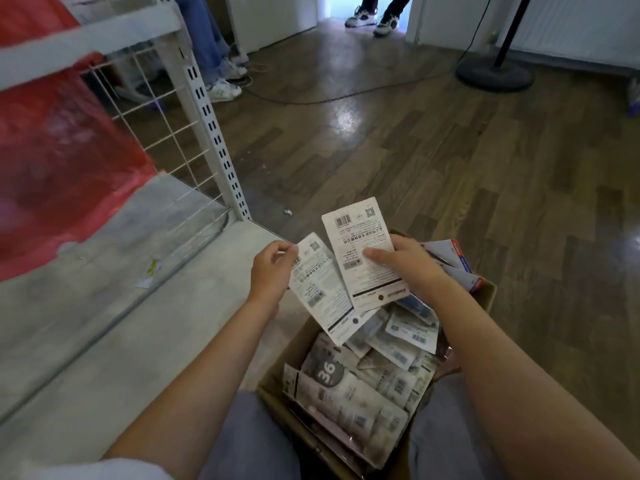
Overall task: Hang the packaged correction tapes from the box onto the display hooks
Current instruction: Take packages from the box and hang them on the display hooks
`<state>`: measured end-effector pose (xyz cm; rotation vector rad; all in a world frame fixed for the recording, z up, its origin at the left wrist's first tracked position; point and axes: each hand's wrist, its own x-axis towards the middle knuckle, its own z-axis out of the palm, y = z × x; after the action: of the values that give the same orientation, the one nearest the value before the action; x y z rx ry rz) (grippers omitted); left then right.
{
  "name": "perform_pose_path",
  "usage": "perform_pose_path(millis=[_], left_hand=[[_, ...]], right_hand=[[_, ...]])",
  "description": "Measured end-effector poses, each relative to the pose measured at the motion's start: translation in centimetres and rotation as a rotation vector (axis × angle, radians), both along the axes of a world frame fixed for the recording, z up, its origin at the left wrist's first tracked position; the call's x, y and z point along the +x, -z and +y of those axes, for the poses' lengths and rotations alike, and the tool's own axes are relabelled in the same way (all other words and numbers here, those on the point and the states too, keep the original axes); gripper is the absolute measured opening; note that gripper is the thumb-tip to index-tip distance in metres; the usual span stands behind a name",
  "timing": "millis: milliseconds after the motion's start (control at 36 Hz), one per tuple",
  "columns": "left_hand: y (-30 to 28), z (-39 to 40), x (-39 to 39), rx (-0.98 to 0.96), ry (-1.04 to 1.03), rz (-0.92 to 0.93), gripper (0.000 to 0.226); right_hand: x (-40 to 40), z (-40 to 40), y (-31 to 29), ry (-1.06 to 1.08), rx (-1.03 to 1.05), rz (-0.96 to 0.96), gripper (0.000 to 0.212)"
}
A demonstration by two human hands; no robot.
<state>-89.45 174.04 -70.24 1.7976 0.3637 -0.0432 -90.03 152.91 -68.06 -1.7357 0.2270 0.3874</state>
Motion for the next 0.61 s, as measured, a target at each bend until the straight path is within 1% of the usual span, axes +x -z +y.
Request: perform_pose_path(millis=[83, 139, 250, 306, 361, 417, 444, 500, 556, 611], left_hand=[[-0.1, -0.2, 0.1, -0.126, -0.065, 0.067, 0.014], [0.2, -0.5, 0.2, -0.231, -0.09, 0.099, 0.015], [0.6, -1.3, 0.1, -0.449, -0.102, 0.146, 0.026], [0.5, -1.4, -0.2, -0.537, -0.093, 0.147, 0.024], [0.4, -1.4, -0.5, -0.588, -0.063, 0.141, 0.022], [0.2, -1.4, -0.8, -0.597, 0.002, 0.142, 0.024], [0.2, -1.4, -0.9, -0.587, 0.034, 0.149, 0.025], [0.2, -1.2, -0.9, -0.534, 0.072, 0.174, 0.024], [0.4, -1.3, -0.9, -0.427, 0.09, 0.212, 0.019], [0.8, -1.5, -1.0, -0.243, 0.117, 0.209, 0.021]], right_hand=[[-0.2, 0.5, 0.2, -0.062, 0.131, 0.089, 0.023], [-0.4, 1.0, 0.7, -0.109, 0.162, 0.144, 0.026], [-0.5, 1.8, 1.2, -0.096, 0.089, 0.159, 0.038], [-0.5, 1.8, 1.1, -0.068, 0.082, 0.15, 0.04], [-0.5, 1.7, 1.1, -0.096, 0.1, 0.145, 0.036], [-0.7, 1.6, 1.0, -0.138, 0.119, 0.156, 0.028], [-0.7, 1.6, 1.0, -0.143, 0.121, 0.161, 0.027], [-0.7, 1.7, 0.9, -0.126, 0.1, 0.149, 0.031], [-0.6, 1.9, 0.9, -0.066, 0.059, 0.125, 0.035], [-0.4, 2.1, 0.9, 0.03, 0.02, 0.103, 0.036]])
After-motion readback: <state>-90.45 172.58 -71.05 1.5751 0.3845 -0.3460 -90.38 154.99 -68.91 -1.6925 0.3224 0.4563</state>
